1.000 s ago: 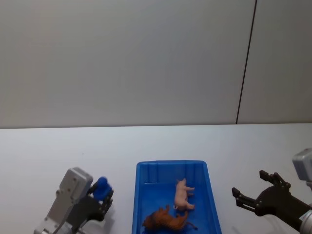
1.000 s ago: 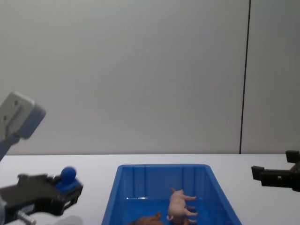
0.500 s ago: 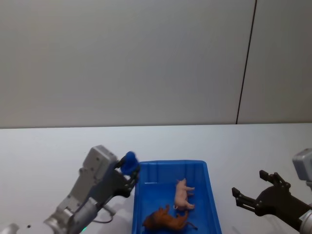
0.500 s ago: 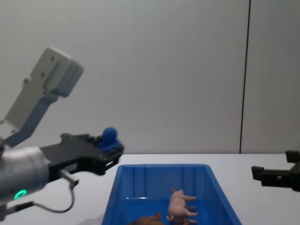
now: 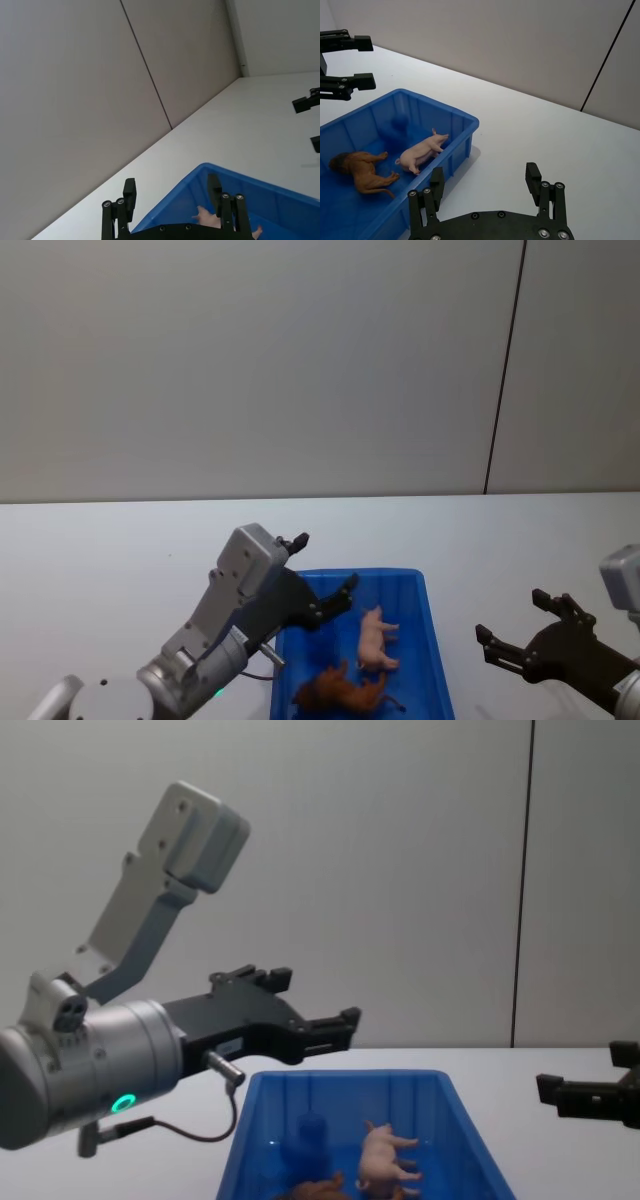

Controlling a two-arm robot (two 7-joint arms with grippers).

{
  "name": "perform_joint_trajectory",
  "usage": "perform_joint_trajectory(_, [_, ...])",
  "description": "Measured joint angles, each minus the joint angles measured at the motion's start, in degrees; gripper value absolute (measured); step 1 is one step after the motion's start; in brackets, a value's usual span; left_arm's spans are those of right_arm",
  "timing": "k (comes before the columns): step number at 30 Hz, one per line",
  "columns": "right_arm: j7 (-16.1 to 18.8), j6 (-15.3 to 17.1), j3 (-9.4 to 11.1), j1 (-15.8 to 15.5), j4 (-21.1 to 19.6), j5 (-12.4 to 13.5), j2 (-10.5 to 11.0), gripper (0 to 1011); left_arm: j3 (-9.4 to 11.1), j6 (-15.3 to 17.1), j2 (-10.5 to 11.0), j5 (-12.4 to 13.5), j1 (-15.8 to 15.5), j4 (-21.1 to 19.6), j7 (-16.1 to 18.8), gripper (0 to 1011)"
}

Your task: Pick up the two dolls from the table and place them into the box.

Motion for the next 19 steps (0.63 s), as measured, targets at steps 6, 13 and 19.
perform_joint_trajectory(6, [0.00,0.00,0.00,0.00,0.00,0.00,0.00,1001,0.30,-1.99,-0.76,-0.47,-0.83,0.89,-2.37,1000])
perform_joint_trajectory(13, [0.00,0.00,0.00,0.00,0.00,0.00,0.00,1001,0.37,-3.92,-1.17,-1.23,-1.39,1.49,-4.50,1000])
perform_joint_trajectory(19, [0.00,0.00,0.00,0.00,0.00,0.00,0.00,1001,0.40,-4.72,-1.33,-1.56,-1.63,1.73,-5.37,1001])
